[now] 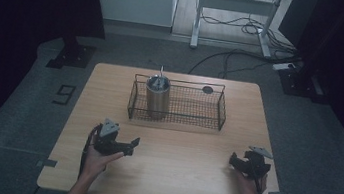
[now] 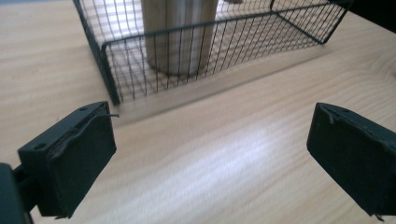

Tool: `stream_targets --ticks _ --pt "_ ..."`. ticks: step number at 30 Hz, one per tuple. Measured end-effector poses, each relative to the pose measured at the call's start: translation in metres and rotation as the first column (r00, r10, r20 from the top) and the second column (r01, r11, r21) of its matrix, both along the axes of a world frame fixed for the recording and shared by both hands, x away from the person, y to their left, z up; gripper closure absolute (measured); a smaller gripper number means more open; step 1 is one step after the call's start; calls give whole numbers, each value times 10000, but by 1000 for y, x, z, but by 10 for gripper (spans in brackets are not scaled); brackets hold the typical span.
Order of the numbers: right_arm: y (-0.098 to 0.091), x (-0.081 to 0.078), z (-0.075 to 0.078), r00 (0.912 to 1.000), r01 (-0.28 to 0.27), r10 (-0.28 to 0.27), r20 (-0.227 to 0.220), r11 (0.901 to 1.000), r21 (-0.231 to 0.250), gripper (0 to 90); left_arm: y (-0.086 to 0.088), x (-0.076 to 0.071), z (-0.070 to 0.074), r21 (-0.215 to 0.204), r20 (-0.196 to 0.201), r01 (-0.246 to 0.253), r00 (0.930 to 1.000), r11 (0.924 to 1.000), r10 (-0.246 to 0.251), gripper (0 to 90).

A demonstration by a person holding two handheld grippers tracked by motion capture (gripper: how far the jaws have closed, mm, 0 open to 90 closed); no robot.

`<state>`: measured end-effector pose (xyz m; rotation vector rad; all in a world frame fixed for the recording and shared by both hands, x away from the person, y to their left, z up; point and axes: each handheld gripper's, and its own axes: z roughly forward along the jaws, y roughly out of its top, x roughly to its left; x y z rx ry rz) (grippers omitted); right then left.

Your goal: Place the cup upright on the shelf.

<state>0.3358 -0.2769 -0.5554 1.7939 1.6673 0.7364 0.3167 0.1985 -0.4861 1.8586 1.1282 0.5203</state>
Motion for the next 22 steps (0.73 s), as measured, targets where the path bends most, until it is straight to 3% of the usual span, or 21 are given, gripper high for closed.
stream_targets --ticks 11,13,17,22 --pt "0 0 0 10000 -3 3 -5 10000 -13 95 22 -16 -30 -122 -589 -413 9974 9991 405 23" --pt "0 0 0 10000 2 -2 13 10000 -8 95 22 -17 -32 -174 -607 -450 9972 9988 438 23" --pt "0 0 0 10000 2 -2 2 10000 -7 95 21 -17 -35 118 -673 -464 9966 9989 471 33" --pt "0 0 0 10000 -34 34 19 10000 -16 107 20 -16 -36 26 -718 -495 9962 9988 496 35"
